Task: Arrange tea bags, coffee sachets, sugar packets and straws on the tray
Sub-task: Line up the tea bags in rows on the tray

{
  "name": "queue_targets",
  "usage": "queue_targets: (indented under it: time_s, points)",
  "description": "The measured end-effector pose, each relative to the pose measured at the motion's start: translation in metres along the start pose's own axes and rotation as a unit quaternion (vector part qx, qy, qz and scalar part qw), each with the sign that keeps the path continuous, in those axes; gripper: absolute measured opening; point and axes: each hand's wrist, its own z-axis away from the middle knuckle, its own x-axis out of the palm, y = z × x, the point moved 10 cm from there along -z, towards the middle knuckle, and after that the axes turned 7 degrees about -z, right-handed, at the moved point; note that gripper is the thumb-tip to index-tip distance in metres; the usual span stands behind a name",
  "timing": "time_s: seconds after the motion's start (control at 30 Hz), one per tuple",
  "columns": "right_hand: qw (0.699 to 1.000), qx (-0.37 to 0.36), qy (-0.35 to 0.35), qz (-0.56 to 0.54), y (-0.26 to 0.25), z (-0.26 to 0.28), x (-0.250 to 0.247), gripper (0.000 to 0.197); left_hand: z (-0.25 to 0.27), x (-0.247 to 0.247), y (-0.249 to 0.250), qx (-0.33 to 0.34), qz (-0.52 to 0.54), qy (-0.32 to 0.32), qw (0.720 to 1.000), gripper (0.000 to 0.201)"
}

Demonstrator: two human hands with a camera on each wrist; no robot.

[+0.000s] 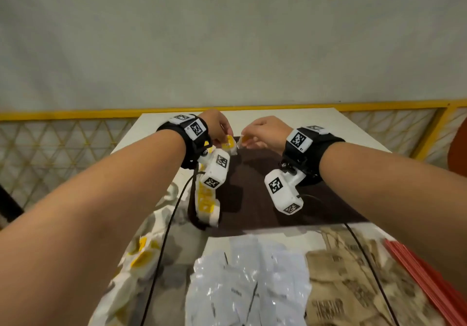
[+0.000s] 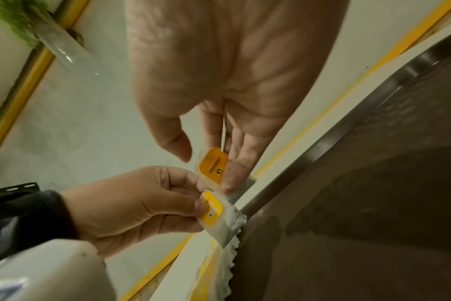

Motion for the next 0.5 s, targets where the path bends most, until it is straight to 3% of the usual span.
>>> queue_targets:
  time_s: [0.33,0.5]
  points:
    - [1.000,0.011,-0.006,0.006,0.033,-0.080,-0.003,0.014,-0.086,0.003,-0.015,0.020,-0.097,-0.055,0.994,0.023]
    - [0.992,-0.013,-0.040,0.116,0.033,-0.096,0.014,0.005,-0.105,0.009,-0.028,0.019,-0.117,-0.093,0.989,0.018]
